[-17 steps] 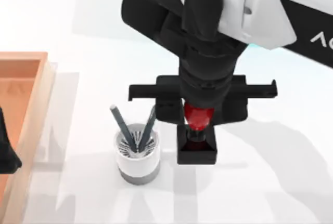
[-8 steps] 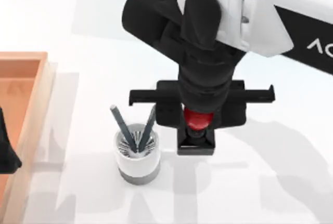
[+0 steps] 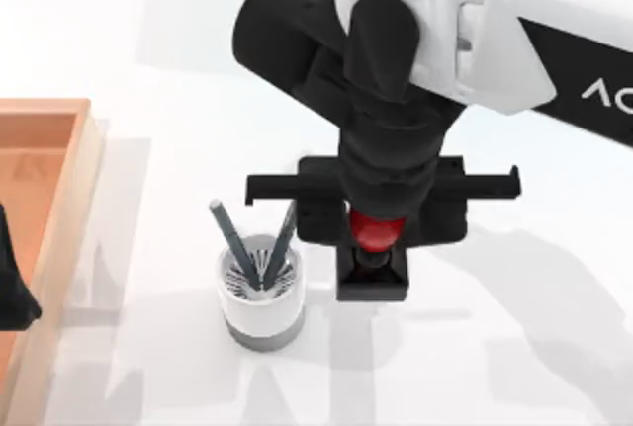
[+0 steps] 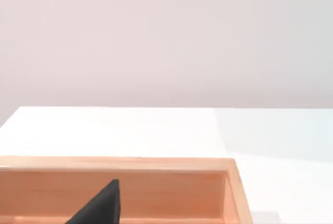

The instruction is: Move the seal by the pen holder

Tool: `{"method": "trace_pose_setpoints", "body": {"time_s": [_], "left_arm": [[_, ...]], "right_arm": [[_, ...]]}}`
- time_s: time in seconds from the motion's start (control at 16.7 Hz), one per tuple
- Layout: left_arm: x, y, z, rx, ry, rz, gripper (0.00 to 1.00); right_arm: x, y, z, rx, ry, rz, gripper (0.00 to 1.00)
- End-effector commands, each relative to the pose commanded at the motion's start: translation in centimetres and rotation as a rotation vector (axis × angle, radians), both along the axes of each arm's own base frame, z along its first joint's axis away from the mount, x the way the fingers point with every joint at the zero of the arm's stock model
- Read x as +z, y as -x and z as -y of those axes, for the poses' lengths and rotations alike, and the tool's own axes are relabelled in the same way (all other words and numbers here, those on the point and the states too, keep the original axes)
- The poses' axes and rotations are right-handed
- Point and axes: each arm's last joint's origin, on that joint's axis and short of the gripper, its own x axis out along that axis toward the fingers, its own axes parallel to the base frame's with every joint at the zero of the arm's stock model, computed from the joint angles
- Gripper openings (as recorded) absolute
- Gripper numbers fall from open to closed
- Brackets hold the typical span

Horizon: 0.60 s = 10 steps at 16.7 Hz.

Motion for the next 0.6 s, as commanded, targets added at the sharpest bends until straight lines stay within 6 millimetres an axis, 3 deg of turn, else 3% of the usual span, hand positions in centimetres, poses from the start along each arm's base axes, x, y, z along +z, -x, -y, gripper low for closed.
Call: {"method": "trace_pose_setpoints", "body": {"time_s": [0.6], "left_arm": [[0.0, 0.0, 0.0, 0.0, 0.0, 0.0, 1.0]], "right_arm": [[0.0, 0.0, 0.0, 0.0, 0.0, 0.0, 0.98]]}}
